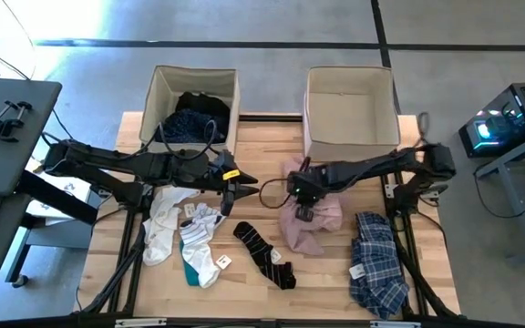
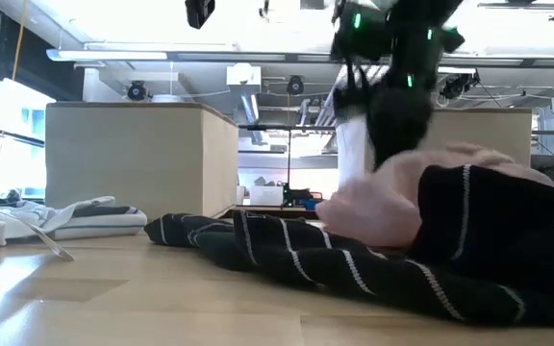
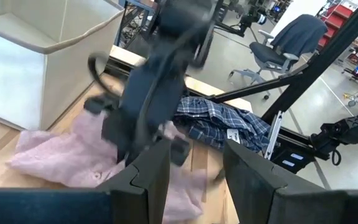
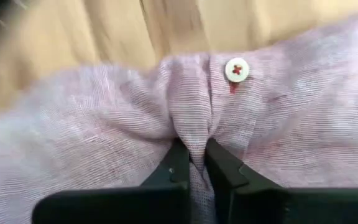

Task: Sort clothes
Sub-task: Put the pink polo shirt into the right laundry organizer

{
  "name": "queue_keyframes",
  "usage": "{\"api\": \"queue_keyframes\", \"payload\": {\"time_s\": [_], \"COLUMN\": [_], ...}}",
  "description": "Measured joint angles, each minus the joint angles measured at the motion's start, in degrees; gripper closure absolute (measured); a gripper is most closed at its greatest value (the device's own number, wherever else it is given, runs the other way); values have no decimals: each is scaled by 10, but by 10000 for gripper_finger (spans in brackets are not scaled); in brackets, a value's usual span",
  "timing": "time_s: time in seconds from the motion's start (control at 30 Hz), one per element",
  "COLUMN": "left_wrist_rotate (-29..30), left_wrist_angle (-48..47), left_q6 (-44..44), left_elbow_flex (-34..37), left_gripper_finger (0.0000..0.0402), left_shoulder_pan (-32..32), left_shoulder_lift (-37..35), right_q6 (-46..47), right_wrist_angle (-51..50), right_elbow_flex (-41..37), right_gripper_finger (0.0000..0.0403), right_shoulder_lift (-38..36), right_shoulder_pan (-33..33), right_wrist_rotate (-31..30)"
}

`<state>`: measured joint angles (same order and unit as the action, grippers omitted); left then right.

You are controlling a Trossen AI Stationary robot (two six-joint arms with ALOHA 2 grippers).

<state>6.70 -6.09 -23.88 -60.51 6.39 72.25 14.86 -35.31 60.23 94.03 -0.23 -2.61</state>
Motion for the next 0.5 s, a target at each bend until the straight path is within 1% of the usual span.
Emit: {"api": "queue_keyframes", "payload": {"time_s": [0.27, 0.5], "left_wrist_rotate": [0, 0], "left_wrist_angle": [0, 2], "left_q6": [0, 0], "left_elbow_flex": [0, 0], "left_gripper_finger": [267, 267], "left_shoulder_pan": [0, 0], "left_shoulder_lift": [0, 0], "right_q6": [46, 80], "right_wrist_angle": [11, 30], "right_elbow_flex": [3, 3], "right_gripper_finger": [399, 399], "right_shoulder_lift": [-126, -223], "right_shoulder_pan": [9, 26], "right_wrist_rotate": [-15, -50]}}
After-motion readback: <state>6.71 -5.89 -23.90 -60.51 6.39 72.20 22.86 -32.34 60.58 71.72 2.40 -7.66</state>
